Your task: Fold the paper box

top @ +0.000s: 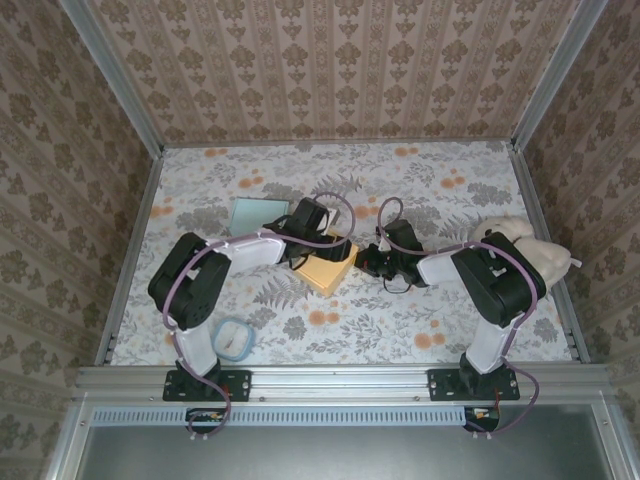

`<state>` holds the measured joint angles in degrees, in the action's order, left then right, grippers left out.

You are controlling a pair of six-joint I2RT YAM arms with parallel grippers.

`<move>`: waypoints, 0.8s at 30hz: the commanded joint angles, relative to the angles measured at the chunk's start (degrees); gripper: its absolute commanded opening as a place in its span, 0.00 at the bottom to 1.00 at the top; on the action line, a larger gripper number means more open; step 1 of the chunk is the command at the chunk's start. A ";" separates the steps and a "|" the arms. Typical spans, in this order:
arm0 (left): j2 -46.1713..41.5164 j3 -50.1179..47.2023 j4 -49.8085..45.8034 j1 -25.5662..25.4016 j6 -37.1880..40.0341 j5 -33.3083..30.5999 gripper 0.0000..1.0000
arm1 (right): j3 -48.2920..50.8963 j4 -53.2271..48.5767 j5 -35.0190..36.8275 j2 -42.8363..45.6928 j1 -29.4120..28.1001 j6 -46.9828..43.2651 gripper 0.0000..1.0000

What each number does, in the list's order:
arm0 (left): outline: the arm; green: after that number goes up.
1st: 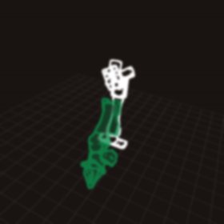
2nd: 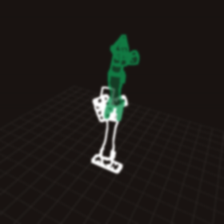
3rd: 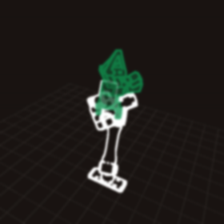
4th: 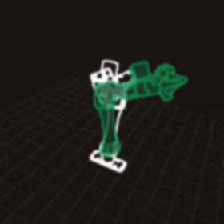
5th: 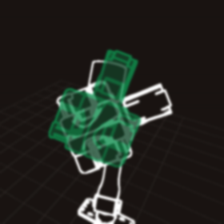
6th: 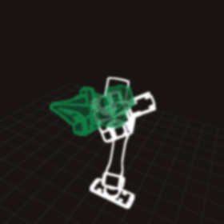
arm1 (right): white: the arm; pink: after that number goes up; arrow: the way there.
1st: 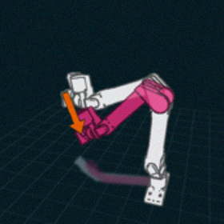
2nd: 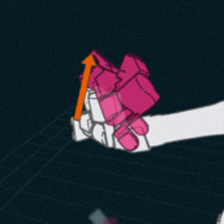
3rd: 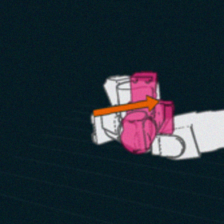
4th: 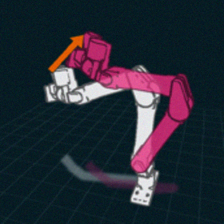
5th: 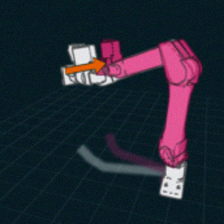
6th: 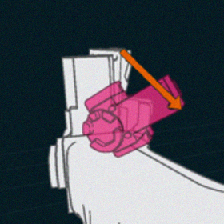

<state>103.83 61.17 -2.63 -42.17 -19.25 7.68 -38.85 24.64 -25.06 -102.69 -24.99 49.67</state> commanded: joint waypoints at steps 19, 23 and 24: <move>-24.08 -21.24 5.04 -0.48 -15.65 -7.51 0.84 | 9.42 -20.66 11.04 28.31 -3.84 -4.85 0.00; -25.08 -25.37 7.83 -2.38 -17.53 -6.68 0.84 | 12.25 -20.14 12.17 31.65 -8.35 -2.38 0.00; -25.18 -25.96 8.27 -2.91 -17.82 -6.54 0.84 | 12.58 -20.11 12.58 31.83 -9.48 -1.89 0.00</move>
<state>79.85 36.99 3.29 -43.92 -34.68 1.41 -27.73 7.40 -14.33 -72.07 -32.10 45.67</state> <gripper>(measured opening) 0.843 0.054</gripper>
